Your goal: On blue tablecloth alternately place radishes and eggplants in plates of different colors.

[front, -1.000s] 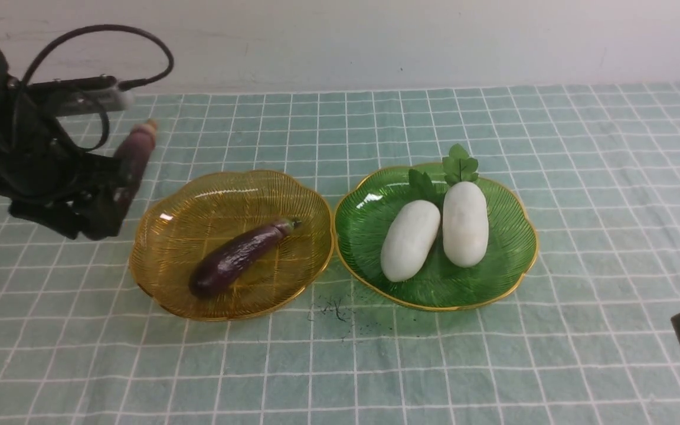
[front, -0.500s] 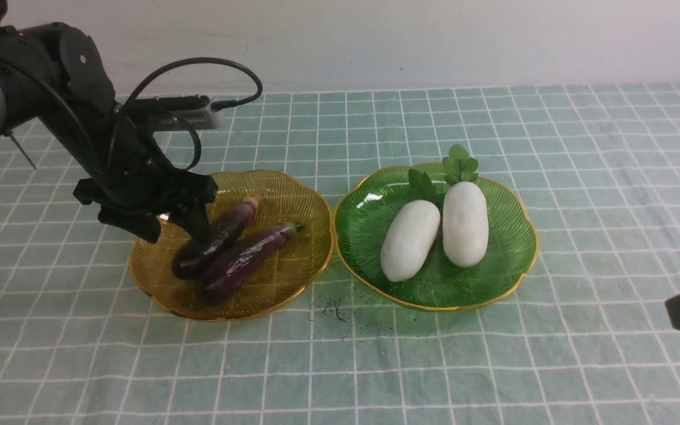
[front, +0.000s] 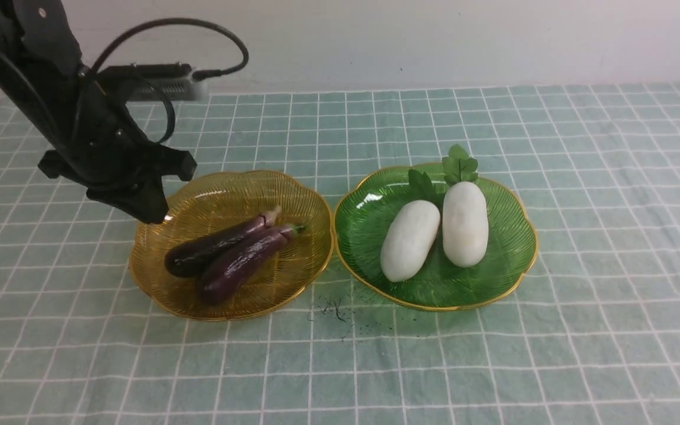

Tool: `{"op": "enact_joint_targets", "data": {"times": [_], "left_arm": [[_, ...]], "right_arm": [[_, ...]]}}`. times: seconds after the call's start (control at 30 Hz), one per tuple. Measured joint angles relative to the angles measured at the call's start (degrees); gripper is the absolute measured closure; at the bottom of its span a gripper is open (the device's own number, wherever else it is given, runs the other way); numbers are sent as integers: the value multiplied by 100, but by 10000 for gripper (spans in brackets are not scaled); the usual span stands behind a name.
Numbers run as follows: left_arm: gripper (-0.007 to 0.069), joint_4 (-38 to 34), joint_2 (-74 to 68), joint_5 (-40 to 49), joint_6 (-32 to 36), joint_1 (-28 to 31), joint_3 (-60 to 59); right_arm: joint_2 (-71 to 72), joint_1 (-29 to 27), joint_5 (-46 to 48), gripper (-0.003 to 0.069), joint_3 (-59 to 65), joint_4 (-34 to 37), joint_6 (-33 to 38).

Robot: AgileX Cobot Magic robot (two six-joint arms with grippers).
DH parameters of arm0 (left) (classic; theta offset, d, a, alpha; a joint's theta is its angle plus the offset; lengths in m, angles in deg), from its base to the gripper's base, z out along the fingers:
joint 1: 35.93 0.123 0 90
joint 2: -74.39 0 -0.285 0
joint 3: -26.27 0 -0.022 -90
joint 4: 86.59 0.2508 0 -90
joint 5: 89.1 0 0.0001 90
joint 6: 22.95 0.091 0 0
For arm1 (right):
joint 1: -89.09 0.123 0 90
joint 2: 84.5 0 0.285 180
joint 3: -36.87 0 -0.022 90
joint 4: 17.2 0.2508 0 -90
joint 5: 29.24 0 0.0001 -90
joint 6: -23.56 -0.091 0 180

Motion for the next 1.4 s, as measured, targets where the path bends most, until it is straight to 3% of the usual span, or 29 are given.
{"op": "enact_joint_targets", "data": {"times": [0.13, 0.27, 0.5, 0.73, 0.9, 1.4], "left_arm": [[632, -11, 505, 19, 11, 0, 5], [632, -30, 818, 43, 17, 0, 5], [632, -41, 1056, 107, 17, 0, 5], [632, -47, 1063, 128, 37, 0, 5], [632, -47, 1063, 128, 38, 0, 5], [632, 76, 1063, 128, 38, 0, 5]], "right_arm": [[940, 0, -211, 673, 260, -59, 0], [1706, 0, -1004, 673, 1018, -81, 60], [2427, 0, -3468, 673, 2704, 99, 112], [2433, 0, -5677, 673, 3533, 134, 128], [2437, 0, -6063, 673, 3696, 134, 128], [2437, 0, -5598, 673, 3755, 138, 128]]}}
